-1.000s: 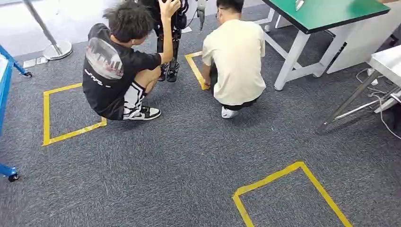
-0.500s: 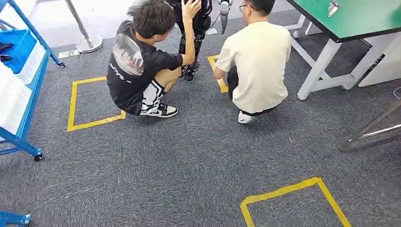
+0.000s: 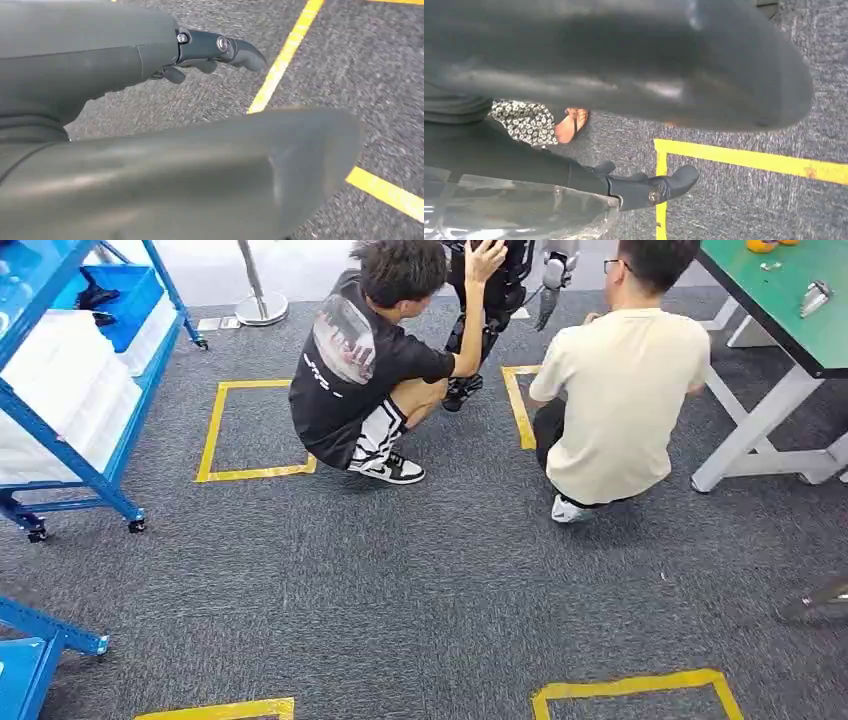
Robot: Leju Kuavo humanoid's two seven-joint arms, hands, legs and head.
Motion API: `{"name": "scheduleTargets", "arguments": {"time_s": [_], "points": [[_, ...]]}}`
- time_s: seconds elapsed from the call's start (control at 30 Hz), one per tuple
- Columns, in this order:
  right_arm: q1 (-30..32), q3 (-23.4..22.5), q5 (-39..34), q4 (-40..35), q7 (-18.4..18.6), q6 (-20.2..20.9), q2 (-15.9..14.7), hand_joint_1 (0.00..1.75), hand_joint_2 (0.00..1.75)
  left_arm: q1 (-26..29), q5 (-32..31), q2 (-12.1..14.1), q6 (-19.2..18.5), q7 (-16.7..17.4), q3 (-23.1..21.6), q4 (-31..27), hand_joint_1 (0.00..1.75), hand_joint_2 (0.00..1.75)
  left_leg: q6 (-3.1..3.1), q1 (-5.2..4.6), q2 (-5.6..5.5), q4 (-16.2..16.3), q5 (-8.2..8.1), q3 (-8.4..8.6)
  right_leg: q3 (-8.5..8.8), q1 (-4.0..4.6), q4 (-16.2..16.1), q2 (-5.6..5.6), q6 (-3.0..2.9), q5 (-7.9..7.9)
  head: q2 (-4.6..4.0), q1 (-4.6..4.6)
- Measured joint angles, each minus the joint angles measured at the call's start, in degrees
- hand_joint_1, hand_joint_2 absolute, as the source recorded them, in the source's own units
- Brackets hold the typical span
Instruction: Take the parts from the cabinet and place them on the table.
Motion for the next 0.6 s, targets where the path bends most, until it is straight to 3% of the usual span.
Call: {"name": "scheduleTargets", "arguments": {"time_s": [0.03,0.07,0.1,0.13,0.17,0.2,0.27,0.3,0.33,0.37,0.4,0.43,0.47,0.5,0.53,0.57,0.6], "points": [[0.1,0.0,0.0,0.0,0.0,0.0,0.0,0.00,0.00,0.0,0.0,0.0,0.0,0.0,0.0,0.0,0.00,0.00,-0.03,0.01,-0.83,0.0,0.01,0.08,0.06,-0.10,-0.9,0.00,0.62,1.07,0.00,0.07],[0.2,0.0,0.0,0.0,0.0,0.0,-0.1,0.00,0.00,0.1,0.0,0.0,0.0,0.0,0.0,0.0,0.00,0.00,-0.13,0.04,-1.64,0.1,-0.01,0.14,1.42,-0.32,-4.4,0.08,1.34,3.11,0.00,0.04],[0.1,0.0,0.0,0.0,0.0,0.0,-0.2,0.00,0.00,0.1,0.0,0.0,0.0,0.0,0.0,0.0,0.00,0.00,-0.28,0.08,-2.43,0.2,-0.08,0.26,3.89,-0.62,-10.0,0.44,2.05,5.86,0.00,0.04],[0.1,0.0,0.0,0.0,0.0,0.0,-0.2,0.00,0.00,0.1,0.0,-0.1,-0.1,0.0,0.0,0.0,0.00,0.00,-0.61,0.12,-3.08,0.4,-0.20,0.32,6.44,-1.00,-15.6,1.75,2.56,8.19,0.00,0.07],[0.1,0.0,0.0,0.0,0.0,0.0,-0.2,0.00,0.00,0.1,0.0,0.0,-0.1,0.0,0.0,0.0,0.00,0.00,-1.04,-0.08,-3.54,0.6,-0.33,0.29,7.05,-1.10,-17.9,3.08,2.21,8.56,0.02,0.03],[0.1,0.0,0.0,0.1,0.0,0.0,-0.2,0.00,0.00,0.1,0.0,0.0,-0.1,0.0,0.0,0.0,0.00,0.00,-1.51,-0.36,-4.03,0.9,-0.65,0.12,7.13,-0.79,-18.4,2.64,1.47,8.88,0.00,0.11],[-0.3,0.0,0.0,0.1,0.0,0.0,-0.2,0.00,0.00,0.2,0.0,0.0,-0.1,0.0,0.0,0.0,0.00,0.00,-2.13,-0.01,-4.45,0.8,-0.56,-0.25,7.58,-0.29,-18.0,2.10,0.51,8.82,0.00,-0.09],[-0.3,0.0,-0.1,0.1,0.0,0.0,-0.2,0.00,0.00,0.4,0.0,0.0,0.0,0.0,0.0,0.0,0.00,0.00,-2.43,0.14,-4.81,0.9,-0.49,-0.40,7.66,-0.46,-18.1,1.60,0.08,9.05,0.00,-0.04],[-0.3,0.0,0.0,0.1,0.0,0.0,-0.2,0.00,0.00,0.4,0.0,0.0,0.0,0.0,0.0,0.0,0.00,0.00,-2.58,0.41,-3.56,1.6,-0.87,-0.57,7.83,-1.12,-18.4,1.11,-0.34,9.31,0.00,-0.17],[-0.2,0.0,0.0,0.1,0.0,0.0,-0.2,0.00,0.00,0.4,0.0,0.0,0.0,0.0,0.0,0.0,0.00,0.00,-2.86,0.22,-0.46,3.5,-2.20,-1.31,7.96,-0.92,-18.4,0.76,-0.74,9.26,0.00,-0.20],[-0.1,0.0,0.0,0.1,0.0,0.0,-0.2,0.00,0.00,0.3,0.0,0.0,0.0,0.0,0.0,0.0,0.00,0.00,-3.08,0.30,0.79,6.3,-3.94,-2.63,8.07,-0.70,-18.4,0.31,-1.34,9.15,0.00,-0.46],[0.1,0.0,0.2,0.1,0.0,0.0,-0.2,0.00,0.00,0.2,0.0,0.0,0.0,0.0,0.0,0.0,0.00,0.00,-3.34,0.54,1.57,12.8,-7.12,-5.82,8.14,-0.30,-18.3,-0.52,-1.62,8.95,0.00,-0.39],[0.2,0.0,0.3,0.1,0.1,-0.1,-0.2,0.00,0.00,0.2,0.0,0.0,0.0,0.0,0.0,0.0,0.00,0.00,-3.45,0.62,1.79,17.1,-8.82,-8.12,8.13,-0.05,-18.3,-1.20,-1.80,8.83,0.00,-0.44],[0.2,0.0,0.3,0.1,0.4,-0.1,-0.2,0.00,0.00,0.2,0.0,0.0,0.0,0.0,0.0,0.0,0.00,0.00,-3.54,0.68,1.93,20.2,-9.54,-9.80,8.14,0.17,-18.3,-1.82,-1.91,8.74,0.00,-0.44],[0.2,0.0,0.5,0.1,0.7,0.0,-0.2,0.00,0.00,0.2,0.0,0.0,0.0,0.0,0.0,0.0,0.00,0.00,-3.50,0.71,2.02,20.4,-8.79,-10.13,8.21,0.33,-18.3,-2.41,-2.01,8.63,0.02,-0.41],[0.2,0.0,0.6,0.1,0.9,0.0,-0.2,0.00,0.00,0.3,0.0,0.0,0.0,0.1,0.0,0.0,0.00,0.00,-3.32,0.70,2.06,17.9,-6.94,-9.03,8.33,0.48,-18.3,-2.99,-2.18,8.49,0.00,-0.44],[0.1,0.0,0.8,0.1,1.0,0.2,-0.2,0.00,0.00,0.3,0.0,0.0,0.1,0.1,0.0,0.0,0.00,0.00,-2.98,0.63,2.38,13.3,-4.41,-6.68,8.57,0.57,-18.3,-3.50,-2.06,8.30,0.00,-0.46]]}}
